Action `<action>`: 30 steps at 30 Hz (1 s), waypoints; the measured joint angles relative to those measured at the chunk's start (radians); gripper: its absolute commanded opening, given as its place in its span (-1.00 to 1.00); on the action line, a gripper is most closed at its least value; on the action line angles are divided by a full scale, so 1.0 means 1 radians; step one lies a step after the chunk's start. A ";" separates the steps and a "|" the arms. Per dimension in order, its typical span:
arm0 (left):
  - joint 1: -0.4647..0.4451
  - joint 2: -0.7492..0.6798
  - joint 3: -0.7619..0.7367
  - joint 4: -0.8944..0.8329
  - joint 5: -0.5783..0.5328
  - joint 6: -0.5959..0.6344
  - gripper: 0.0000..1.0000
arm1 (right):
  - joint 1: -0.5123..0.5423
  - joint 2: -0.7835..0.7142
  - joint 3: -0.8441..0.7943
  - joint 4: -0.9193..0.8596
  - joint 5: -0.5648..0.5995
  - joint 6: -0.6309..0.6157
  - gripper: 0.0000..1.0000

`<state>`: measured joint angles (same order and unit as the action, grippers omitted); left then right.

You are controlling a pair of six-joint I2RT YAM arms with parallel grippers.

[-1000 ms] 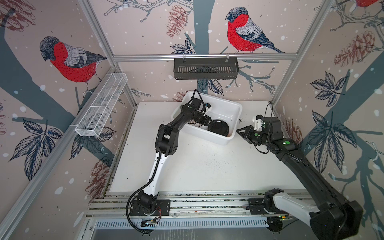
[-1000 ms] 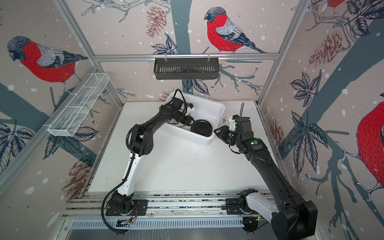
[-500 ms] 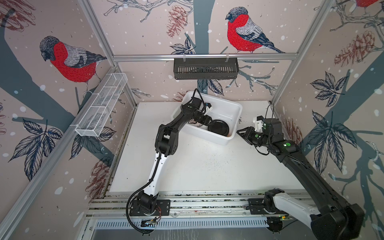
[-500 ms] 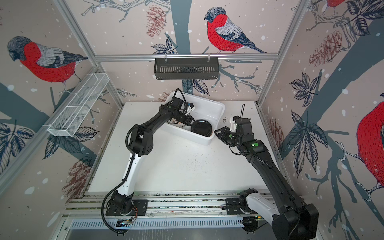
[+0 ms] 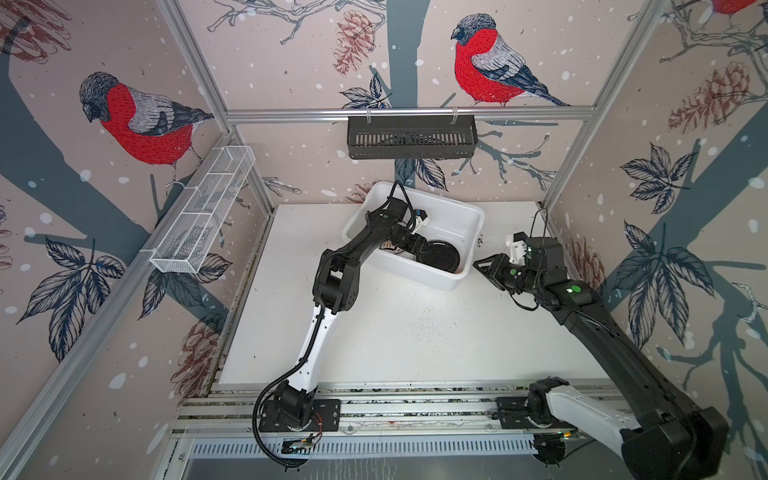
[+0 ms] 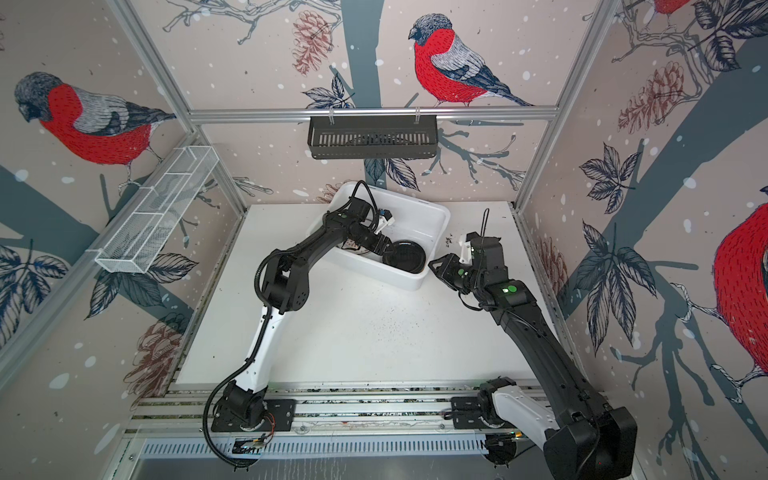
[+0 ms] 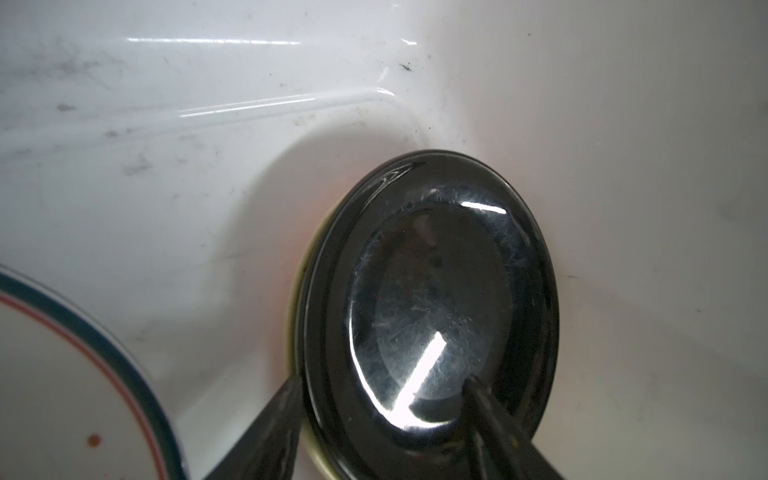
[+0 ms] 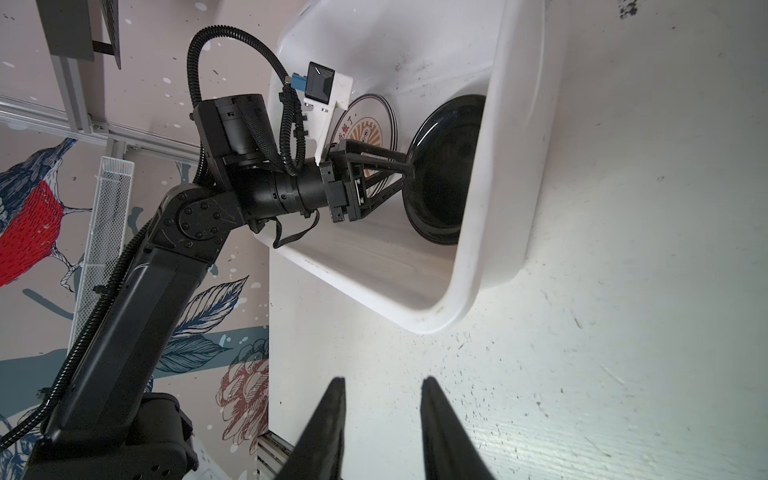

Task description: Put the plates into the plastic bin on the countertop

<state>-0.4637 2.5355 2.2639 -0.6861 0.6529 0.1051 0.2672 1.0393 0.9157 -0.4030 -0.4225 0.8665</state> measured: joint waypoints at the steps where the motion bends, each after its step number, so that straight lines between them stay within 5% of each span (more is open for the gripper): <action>1: 0.000 0.000 0.000 0.000 -0.001 0.001 0.22 | 0.000 0.000 0.000 0.000 0.000 0.000 -0.34; 10: 0.007 -0.055 -0.007 -0.002 -0.056 0.008 0.25 | 0.000 -0.005 0.000 0.000 0.000 0.000 -0.33; 23: 0.059 -0.267 -0.032 -0.007 -0.124 0.089 0.46 | -0.042 -0.003 0.012 0.053 0.079 -0.019 0.01; 26: 0.070 -0.325 -0.034 -0.011 -0.141 0.120 0.50 | -0.065 0.005 0.008 0.076 0.126 -0.030 0.16; 28: 0.083 -0.357 -0.033 -0.026 -0.155 0.131 0.51 | -0.077 0.010 0.008 0.091 0.149 -0.038 0.52; 29: 0.092 -0.375 -0.033 -0.036 -0.163 0.137 0.51 | -0.082 0.011 0.012 0.095 0.163 -0.049 0.95; 30: 0.101 -0.393 -0.033 -0.045 -0.174 0.138 0.51 | -0.088 0.013 0.017 0.101 0.177 -0.060 0.99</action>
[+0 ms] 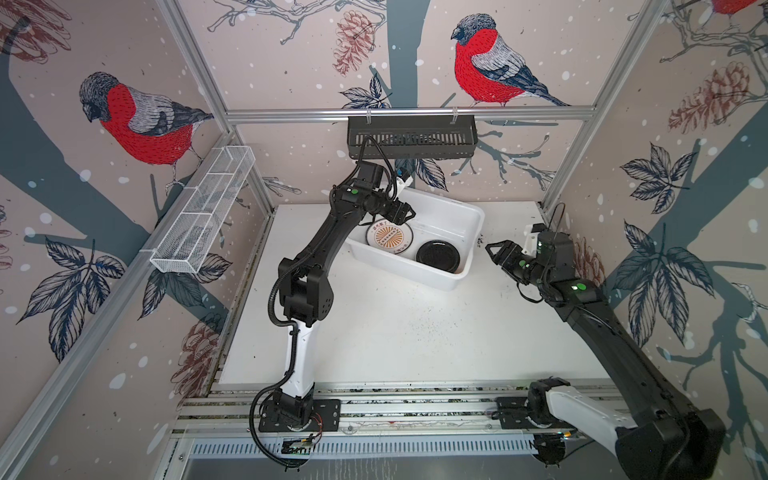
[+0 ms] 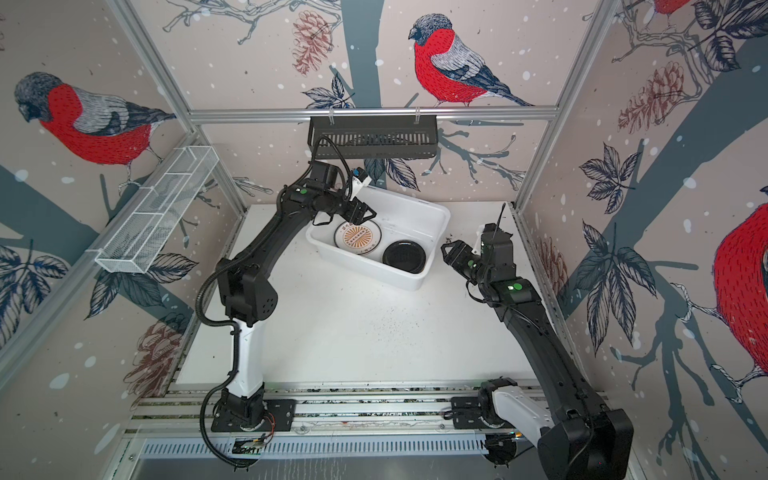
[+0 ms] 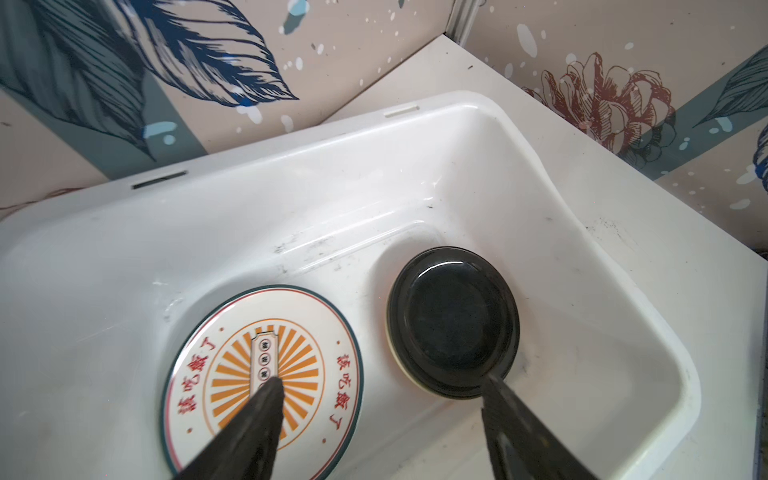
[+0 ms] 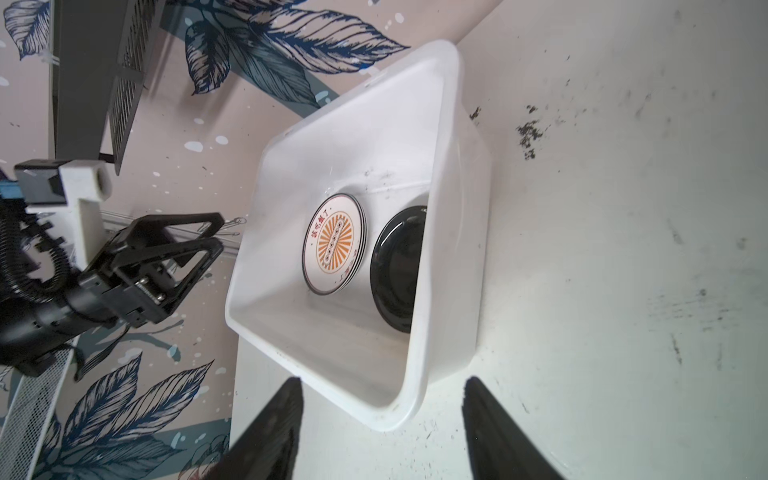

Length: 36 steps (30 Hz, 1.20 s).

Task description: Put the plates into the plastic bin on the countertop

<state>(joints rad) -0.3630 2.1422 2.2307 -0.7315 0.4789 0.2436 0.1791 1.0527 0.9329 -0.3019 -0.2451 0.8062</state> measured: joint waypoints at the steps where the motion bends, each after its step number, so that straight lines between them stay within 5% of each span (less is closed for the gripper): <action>1: 0.008 -0.019 0.000 -0.010 -0.014 0.005 0.51 | -0.005 0.003 0.005 0.008 0.010 -0.008 0.99; 8: 0.055 -0.221 -0.077 -0.034 -0.138 0.016 0.52 | -0.053 0.047 0.021 0.079 0.043 -0.087 0.99; 16: 0.133 -0.486 -0.351 0.030 -0.289 -0.008 0.60 | -0.096 0.090 -0.005 0.211 0.062 -0.133 0.99; 20: 0.199 -0.605 -0.485 0.070 -0.338 -0.036 0.95 | -0.124 0.108 -0.022 0.270 0.077 -0.160 0.99; 36: 0.488 -0.899 -1.051 0.343 -0.379 -0.253 0.96 | -0.134 0.144 -0.253 0.672 0.282 -0.369 0.99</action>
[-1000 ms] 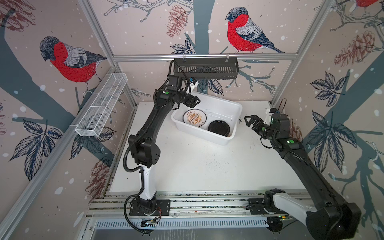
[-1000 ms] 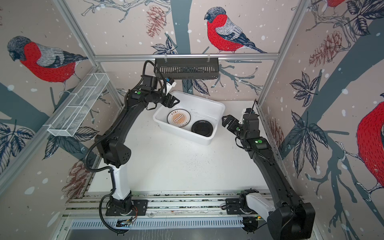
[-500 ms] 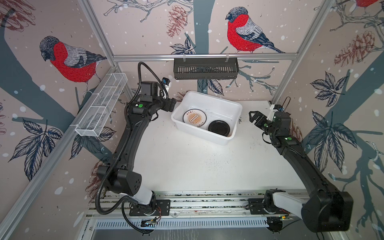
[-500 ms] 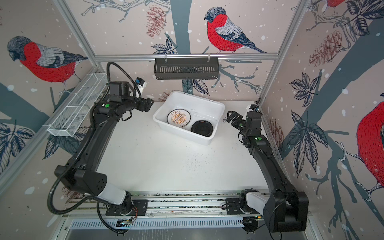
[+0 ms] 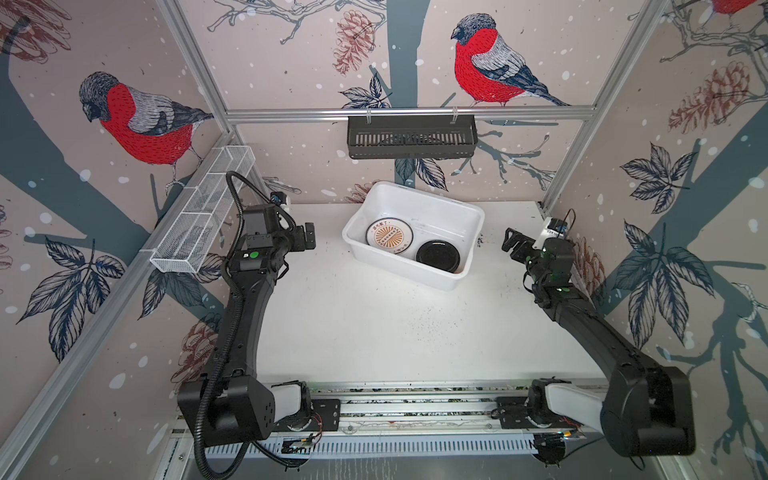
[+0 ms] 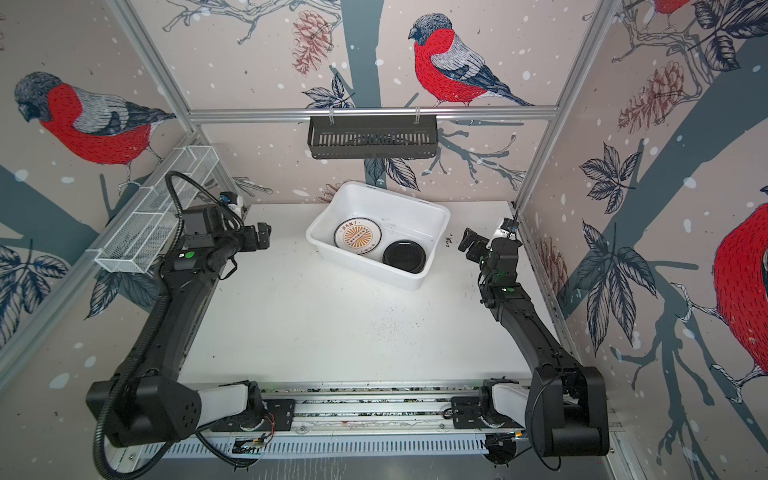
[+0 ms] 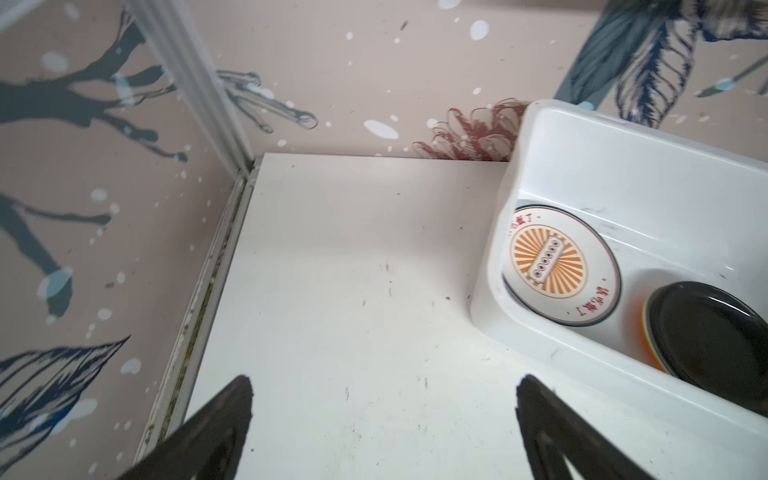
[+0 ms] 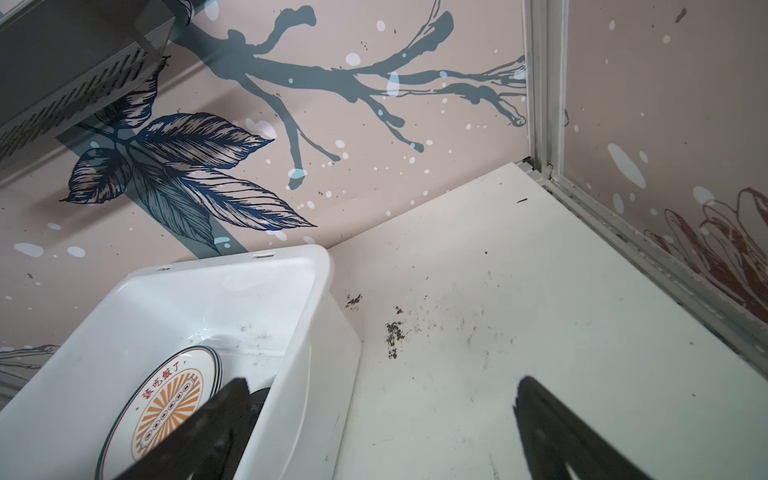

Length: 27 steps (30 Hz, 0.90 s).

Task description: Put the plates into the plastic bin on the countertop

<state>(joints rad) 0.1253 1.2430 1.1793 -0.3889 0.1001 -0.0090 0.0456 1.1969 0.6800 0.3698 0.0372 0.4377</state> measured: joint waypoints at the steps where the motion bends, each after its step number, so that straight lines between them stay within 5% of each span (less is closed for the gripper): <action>1: 0.017 -0.024 -0.050 0.038 -0.001 -0.018 0.96 | 0.003 0.005 -0.012 0.029 0.010 -0.020 0.99; 14: 0.041 -0.251 -0.718 0.695 -0.179 -0.068 0.96 | 0.052 0.050 -0.139 0.245 0.256 -0.138 0.99; 22: 0.040 -0.179 -1.110 1.201 0.005 -0.064 0.96 | 0.167 0.070 -0.359 0.496 0.387 -0.315 0.99; 27: 0.038 -0.015 -1.135 1.480 0.112 -0.068 0.97 | 0.175 0.035 -0.453 0.597 0.435 -0.371 0.99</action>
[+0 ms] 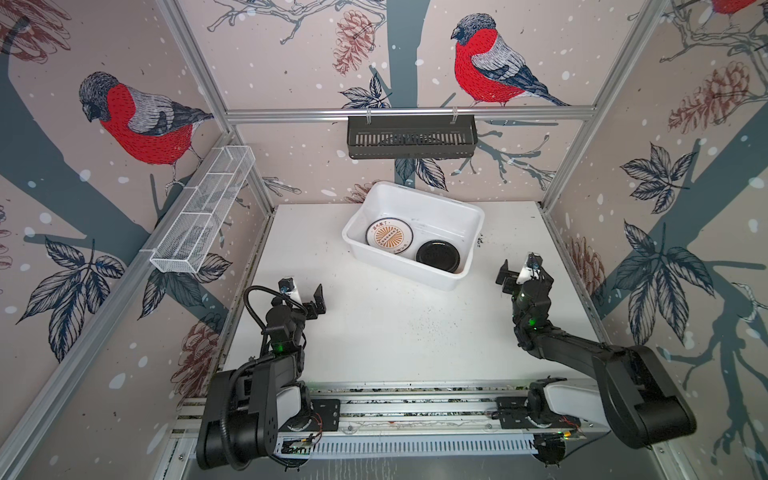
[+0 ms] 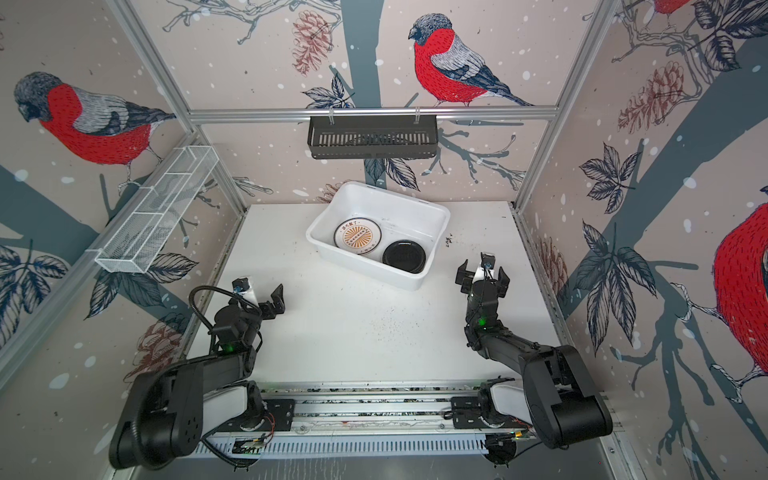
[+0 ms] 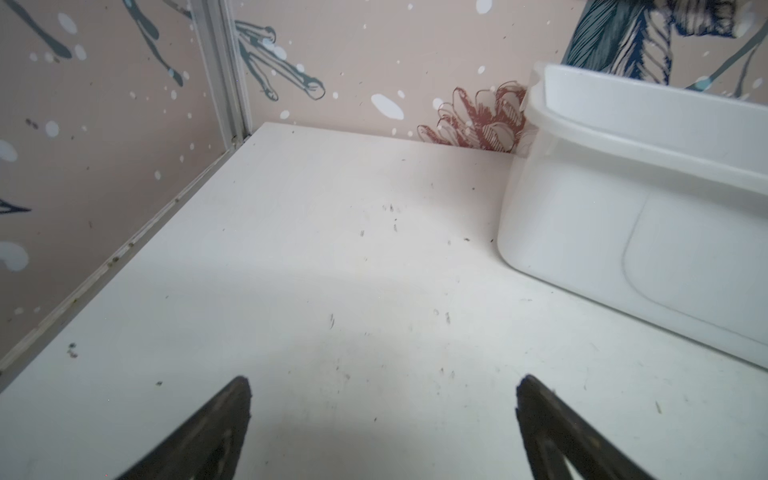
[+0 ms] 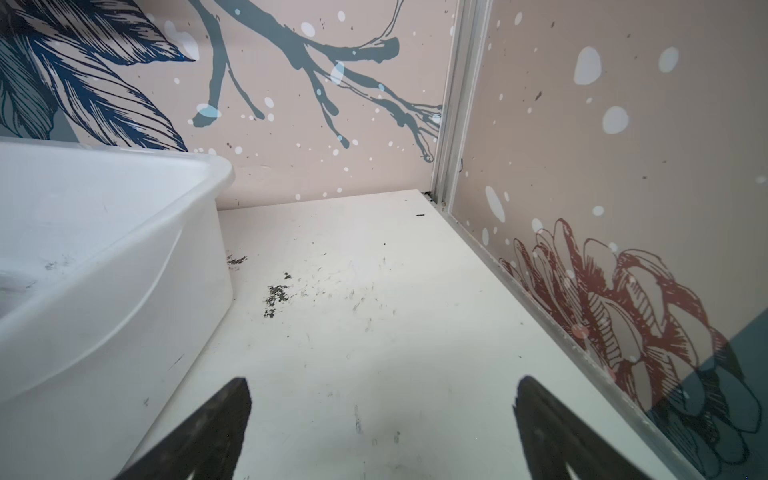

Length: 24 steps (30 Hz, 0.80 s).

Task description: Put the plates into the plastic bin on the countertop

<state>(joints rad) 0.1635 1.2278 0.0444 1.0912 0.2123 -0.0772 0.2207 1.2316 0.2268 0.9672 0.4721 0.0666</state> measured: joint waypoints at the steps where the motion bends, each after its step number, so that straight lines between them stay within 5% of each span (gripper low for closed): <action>1: 0.000 0.031 -0.006 0.064 0.014 0.000 0.98 | 0.000 -0.011 -0.020 0.029 0.000 -0.014 0.99; 8: 0.000 0.232 -0.039 0.400 0.021 -0.007 0.98 | -0.032 -0.053 -0.151 0.179 -0.003 -0.024 0.99; 16: 0.000 0.377 -0.039 0.458 -0.030 -0.046 0.98 | -0.058 0.016 -0.221 0.366 -0.068 -0.039 0.99; 24: -0.004 0.380 0.003 0.473 -0.021 -0.048 0.98 | -0.071 0.344 -0.219 0.581 -0.093 -0.063 0.99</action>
<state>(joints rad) 0.1593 1.6077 0.0475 1.5639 0.1909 -0.1257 0.1497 1.5753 0.0074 1.5478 0.3794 0.0040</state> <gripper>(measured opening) 0.988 0.995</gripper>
